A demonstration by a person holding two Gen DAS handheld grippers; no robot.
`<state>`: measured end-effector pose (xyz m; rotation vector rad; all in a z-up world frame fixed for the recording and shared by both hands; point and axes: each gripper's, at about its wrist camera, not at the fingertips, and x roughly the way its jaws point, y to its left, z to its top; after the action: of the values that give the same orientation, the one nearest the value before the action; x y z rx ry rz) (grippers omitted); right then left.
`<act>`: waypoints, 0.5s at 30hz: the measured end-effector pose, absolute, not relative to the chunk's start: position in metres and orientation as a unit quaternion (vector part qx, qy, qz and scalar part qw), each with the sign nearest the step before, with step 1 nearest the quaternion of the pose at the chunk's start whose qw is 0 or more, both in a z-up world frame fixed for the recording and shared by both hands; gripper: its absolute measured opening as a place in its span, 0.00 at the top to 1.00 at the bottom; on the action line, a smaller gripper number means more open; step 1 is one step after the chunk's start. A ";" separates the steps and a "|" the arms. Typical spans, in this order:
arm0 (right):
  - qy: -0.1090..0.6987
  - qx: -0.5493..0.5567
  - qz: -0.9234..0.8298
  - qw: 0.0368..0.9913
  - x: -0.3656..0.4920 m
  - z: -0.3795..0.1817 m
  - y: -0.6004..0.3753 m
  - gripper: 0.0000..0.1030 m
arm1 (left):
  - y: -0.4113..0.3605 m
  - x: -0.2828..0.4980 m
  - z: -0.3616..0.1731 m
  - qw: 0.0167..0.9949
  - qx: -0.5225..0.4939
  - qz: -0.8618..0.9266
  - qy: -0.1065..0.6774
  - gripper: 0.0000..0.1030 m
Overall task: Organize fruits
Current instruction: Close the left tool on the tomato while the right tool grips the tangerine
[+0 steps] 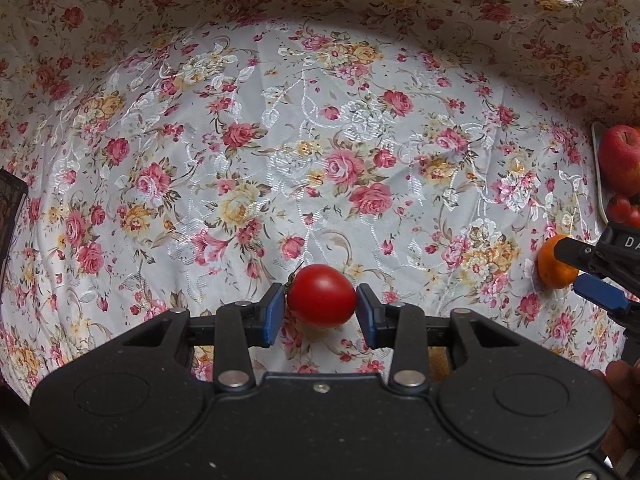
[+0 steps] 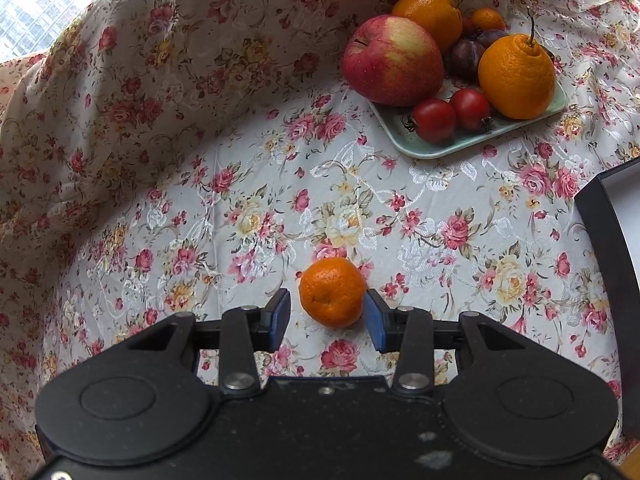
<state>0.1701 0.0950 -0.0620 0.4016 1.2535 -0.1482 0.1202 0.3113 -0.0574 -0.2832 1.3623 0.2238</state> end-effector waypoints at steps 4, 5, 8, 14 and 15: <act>0.581 0.171 -0.077 0.792 0.174 -0.066 0.099 0.55 | 0.312 0.122 -0.058 0.761 -0.131 0.102 0.627 0.54; 0.580 0.165 -0.079 0.794 0.175 -0.067 0.101 0.55 | 0.312 0.123 -0.058 0.761 -0.131 0.102 0.627 0.54; 0.582 0.154 -0.086 0.794 0.177 -0.070 0.103 0.55 | 0.313 0.123 -0.057 0.762 -0.132 0.101 0.626 0.54; 0.585 0.149 -0.097 0.791 0.179 -0.076 0.102 0.54 | 0.313 0.123 -0.056 0.762 -0.132 0.101 0.626 0.54; 0.585 0.148 -0.097 0.792 0.178 -0.076 0.102 0.54 | 0.312 0.123 -0.056 0.762 -0.132 0.100 0.626 0.54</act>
<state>0.1785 0.1024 -0.0762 0.3180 1.2590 -0.2076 0.1225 0.3125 -0.0559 -0.2877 1.3617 0.2184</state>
